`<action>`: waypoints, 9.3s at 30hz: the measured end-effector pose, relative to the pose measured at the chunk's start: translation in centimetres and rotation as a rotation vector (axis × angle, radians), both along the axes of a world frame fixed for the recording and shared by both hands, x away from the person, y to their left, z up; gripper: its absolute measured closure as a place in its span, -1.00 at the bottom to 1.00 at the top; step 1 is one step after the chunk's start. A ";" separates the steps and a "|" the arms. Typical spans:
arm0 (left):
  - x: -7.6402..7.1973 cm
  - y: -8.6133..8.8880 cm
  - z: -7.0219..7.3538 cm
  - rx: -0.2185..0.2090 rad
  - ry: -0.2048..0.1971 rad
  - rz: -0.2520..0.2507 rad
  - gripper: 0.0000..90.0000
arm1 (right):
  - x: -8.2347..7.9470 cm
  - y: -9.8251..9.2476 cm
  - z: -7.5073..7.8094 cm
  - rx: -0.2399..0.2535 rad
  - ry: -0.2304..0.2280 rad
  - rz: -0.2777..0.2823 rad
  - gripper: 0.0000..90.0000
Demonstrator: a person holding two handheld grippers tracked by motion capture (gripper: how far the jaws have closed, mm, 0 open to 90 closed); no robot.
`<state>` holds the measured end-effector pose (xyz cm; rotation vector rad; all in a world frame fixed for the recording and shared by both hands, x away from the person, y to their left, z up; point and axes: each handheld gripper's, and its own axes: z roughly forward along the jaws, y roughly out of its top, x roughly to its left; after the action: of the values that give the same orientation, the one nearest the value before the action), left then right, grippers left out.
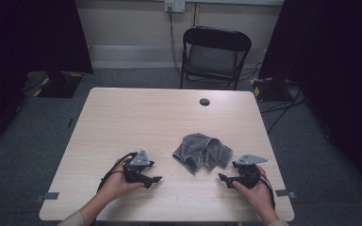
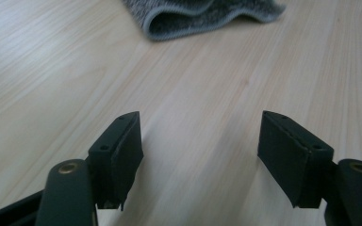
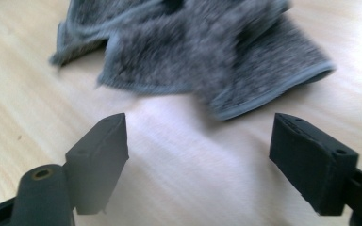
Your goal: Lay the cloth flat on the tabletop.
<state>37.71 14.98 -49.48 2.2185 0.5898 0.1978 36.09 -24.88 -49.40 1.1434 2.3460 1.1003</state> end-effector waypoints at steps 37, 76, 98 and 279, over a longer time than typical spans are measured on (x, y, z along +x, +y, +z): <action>4.2 -7.5 0.9 -0.096 -0.001 -0.033 0.65 | 2.3 0.9 0.7 0.081 0.046 -0.006 0.47; 2.4 0.1 0.9 -0.060 0.085 -0.019 0.89 | 1.8 4.1 1.2 0.060 0.069 0.103 0.38; 2.2 -0.6 0.8 -0.063 0.089 -0.034 0.89 | 1.5 6.0 0.4 -0.019 0.049 0.211 0.78; -0.1 6.5 0.8 0.038 0.119 0.044 0.92 | -0.2 6.9 0.9 -0.064 0.089 0.235 0.68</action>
<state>37.61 21.48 -48.67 2.2665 0.7057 0.1002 35.87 -17.98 -48.49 0.9298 2.6182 1.0581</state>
